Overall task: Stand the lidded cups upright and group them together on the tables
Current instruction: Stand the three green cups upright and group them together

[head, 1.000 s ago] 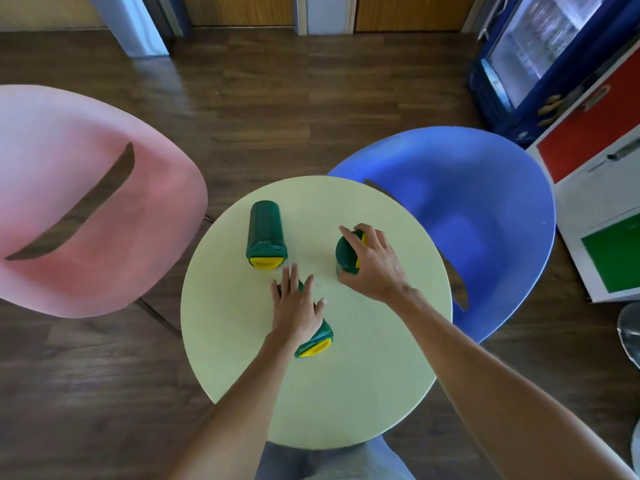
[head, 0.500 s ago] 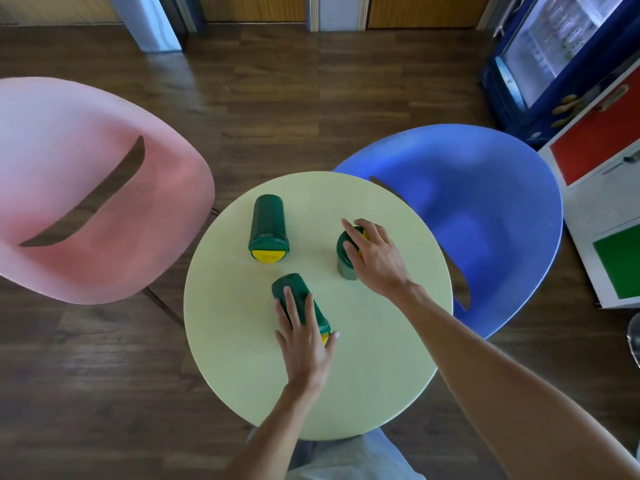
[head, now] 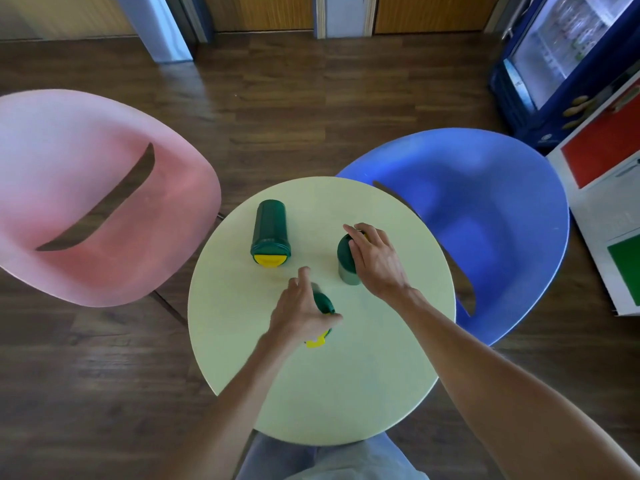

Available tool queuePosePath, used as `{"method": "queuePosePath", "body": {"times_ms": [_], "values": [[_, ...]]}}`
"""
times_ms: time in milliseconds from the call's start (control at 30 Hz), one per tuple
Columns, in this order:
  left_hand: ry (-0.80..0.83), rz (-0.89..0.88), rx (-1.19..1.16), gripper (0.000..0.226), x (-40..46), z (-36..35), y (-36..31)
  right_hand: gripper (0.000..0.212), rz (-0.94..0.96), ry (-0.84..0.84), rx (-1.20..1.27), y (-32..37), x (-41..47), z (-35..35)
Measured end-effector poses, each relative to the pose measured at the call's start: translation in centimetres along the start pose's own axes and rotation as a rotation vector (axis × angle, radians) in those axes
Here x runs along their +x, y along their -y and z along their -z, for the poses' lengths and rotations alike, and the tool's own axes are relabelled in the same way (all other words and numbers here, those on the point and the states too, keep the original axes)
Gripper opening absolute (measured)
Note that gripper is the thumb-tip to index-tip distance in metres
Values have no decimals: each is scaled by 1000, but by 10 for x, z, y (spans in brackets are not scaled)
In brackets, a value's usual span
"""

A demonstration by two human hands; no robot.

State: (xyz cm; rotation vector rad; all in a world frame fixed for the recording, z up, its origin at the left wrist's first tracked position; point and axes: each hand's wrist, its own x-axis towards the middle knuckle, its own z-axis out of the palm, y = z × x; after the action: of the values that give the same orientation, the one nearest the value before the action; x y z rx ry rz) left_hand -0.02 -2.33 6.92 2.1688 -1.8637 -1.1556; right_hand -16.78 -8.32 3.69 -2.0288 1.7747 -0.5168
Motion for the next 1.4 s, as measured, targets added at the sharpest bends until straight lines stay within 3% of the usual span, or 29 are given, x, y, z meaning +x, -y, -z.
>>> {"method": "queuePosePath", "body": {"times_ms": [167,467,533,600,667,767,867,933,1067,1233,1300,1400], "values": [[63,36,-26,67,23,19,-8,38,-8,-6,33,-1,-1,1],[62,-47,-222,69,28,22,15,38,16,-19,19,1,0,1],[-104,-84,-272,57,37,31,20,38,17,-23,7,0,0,0],[-381,-87,-264,46,52,39,29,38,9,-26,1,0,0,-1],[-500,38,-241,57,69,45,36,38,1,-35,-3,2,0,-3],[-385,232,-324,90,92,46,40,37,4,-49,-11,3,0,-4],[-320,248,-331,106,110,36,42,37,9,-67,-14,1,0,-5],[-336,218,-320,102,116,29,43,37,10,-73,-17,1,0,-6],[-390,214,-242,84,115,28,42,37,9,-75,-13,1,-1,-7],[-511,69,44,81,98,52,35,37,12,-66,-2,1,1,-7],[-490,-10,161,81,97,63,33,37,10,-67,-4,1,1,-8],[-334,-132,263,84,98,74,30,38,9,-45,-6,1,1,-6]]}}
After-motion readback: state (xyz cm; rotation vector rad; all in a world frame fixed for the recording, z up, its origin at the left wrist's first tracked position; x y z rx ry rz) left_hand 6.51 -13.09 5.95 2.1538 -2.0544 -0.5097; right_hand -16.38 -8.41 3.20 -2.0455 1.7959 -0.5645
